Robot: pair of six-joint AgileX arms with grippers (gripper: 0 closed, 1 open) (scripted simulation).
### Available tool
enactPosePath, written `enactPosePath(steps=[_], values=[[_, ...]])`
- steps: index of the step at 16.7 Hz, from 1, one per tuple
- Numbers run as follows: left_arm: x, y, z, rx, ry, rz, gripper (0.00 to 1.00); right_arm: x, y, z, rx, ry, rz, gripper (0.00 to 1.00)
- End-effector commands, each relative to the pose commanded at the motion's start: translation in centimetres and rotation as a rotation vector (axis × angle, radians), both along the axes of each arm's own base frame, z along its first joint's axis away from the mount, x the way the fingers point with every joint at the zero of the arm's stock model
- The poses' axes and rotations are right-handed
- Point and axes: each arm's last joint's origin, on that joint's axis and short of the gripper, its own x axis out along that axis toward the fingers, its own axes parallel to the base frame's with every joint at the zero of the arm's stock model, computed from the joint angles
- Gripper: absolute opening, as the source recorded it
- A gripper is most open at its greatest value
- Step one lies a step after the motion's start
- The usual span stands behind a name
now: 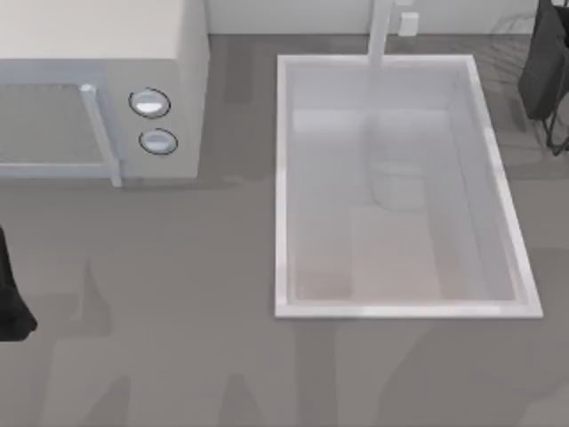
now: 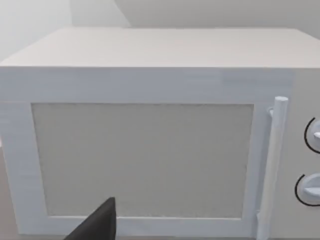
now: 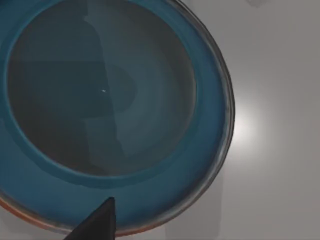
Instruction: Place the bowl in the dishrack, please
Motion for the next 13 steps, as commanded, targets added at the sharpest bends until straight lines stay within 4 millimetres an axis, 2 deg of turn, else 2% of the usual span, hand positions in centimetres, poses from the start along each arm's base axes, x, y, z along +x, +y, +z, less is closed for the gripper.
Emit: enactPosePath(steps=[3, 9, 11, 13], values=[[0.0, 0.0, 0.0, 0.0, 0.0, 0.0, 1.0, 0.1, -0.1, -2.0, 0.002, 0.005, -0.004, 1.0], [0.0, 0.0, 0.0, 0.0, 0.0, 0.0, 1.0, 0.2, -0.2, -8.8, -0.002, -0.004, -0.004, 1.0], [0.0, 0.0, 0.0, 0.0, 0.0, 0.0, 1.0, 0.0, -0.2, -9.9, 0.0, 0.001, -0.004, 1.0], [0.0, 0.0, 0.0, 0.0, 0.0, 0.0, 1.0, 0.0, -0.2, -9.9, 0.001, 0.001, -0.004, 1.0]])
